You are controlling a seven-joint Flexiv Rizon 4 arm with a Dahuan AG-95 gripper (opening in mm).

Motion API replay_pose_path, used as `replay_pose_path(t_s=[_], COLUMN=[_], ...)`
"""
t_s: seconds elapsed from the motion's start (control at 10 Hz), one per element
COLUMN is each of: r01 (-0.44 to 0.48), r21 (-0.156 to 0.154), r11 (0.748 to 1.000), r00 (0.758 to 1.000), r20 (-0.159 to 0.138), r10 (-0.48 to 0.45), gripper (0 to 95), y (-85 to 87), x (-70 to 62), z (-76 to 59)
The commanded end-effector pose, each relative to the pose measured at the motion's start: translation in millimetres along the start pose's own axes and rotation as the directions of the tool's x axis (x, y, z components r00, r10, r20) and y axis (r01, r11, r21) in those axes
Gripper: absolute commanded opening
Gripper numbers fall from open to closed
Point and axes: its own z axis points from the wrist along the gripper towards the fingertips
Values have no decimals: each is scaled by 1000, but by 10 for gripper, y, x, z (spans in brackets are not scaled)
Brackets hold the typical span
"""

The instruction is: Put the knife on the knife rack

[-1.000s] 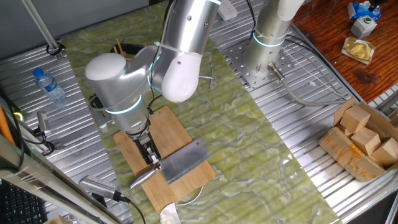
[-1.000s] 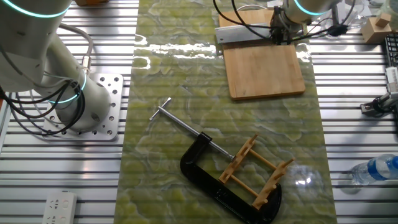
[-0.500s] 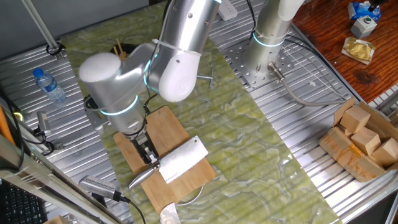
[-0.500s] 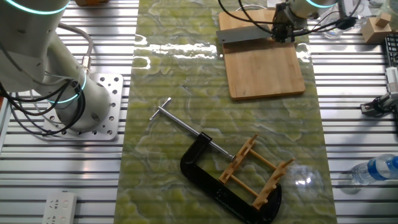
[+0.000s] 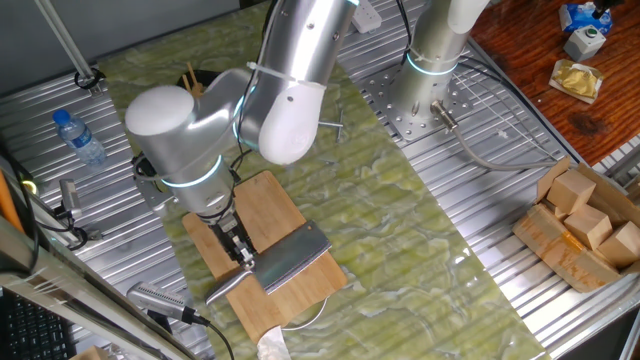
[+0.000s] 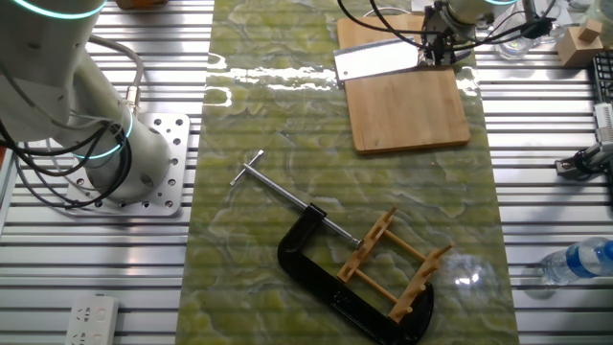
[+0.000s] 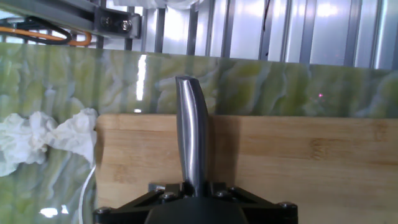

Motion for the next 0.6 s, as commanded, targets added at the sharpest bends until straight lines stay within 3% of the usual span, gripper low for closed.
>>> replay_pose_path(t_s=[0.1,0.2,0.5,0.6], r01=[-11,-9,-1,6], r21=[-21,-23,-35,-30], r11=[1000,1000,999,1000], r00=[1000,1000,1000,1000], r20=[5,0,6,9], r10=[11,9,1,-6], gripper=[0,0,570,570], y=[14,37,77,74], x=[-29,-76,-189,-211], z=[-2,-25,-6,43])
